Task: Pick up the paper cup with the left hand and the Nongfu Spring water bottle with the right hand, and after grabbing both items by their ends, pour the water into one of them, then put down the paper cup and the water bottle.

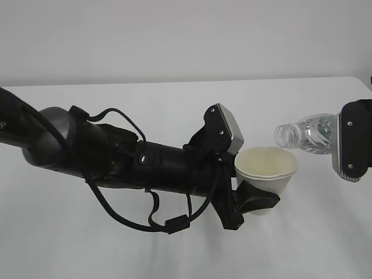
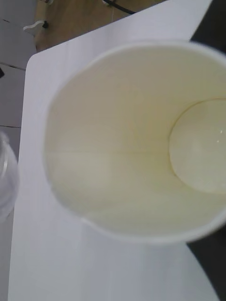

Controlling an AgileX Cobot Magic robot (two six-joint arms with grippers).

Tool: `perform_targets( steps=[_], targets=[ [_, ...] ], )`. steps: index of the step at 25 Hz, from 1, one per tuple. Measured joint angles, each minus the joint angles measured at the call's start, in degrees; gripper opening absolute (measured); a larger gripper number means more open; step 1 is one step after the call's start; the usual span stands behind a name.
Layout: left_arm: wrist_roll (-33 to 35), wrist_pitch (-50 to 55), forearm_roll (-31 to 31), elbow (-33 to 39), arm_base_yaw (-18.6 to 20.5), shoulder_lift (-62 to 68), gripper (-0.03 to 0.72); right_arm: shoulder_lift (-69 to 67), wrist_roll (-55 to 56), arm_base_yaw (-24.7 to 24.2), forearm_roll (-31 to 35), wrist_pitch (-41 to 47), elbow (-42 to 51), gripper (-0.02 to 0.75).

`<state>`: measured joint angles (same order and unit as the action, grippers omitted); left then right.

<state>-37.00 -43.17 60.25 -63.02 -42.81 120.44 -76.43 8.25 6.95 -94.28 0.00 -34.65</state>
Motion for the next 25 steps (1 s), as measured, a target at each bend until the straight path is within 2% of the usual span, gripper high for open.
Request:
perform_targets(
  steps=[14, 25],
  targets=[
    [0.0, 0.0, -0.5, 0.0, 0.0, 0.0, 0.417, 0.0, 0.0, 0.0, -0.3, 0.0, 0.0, 0.370],
    [0.0, 0.0, -0.6, 0.0, 0.0, 0.0, 0.417, 0.0, 0.2, 0.0, -3.2, 0.4, -0.6, 0.370]
  ],
)
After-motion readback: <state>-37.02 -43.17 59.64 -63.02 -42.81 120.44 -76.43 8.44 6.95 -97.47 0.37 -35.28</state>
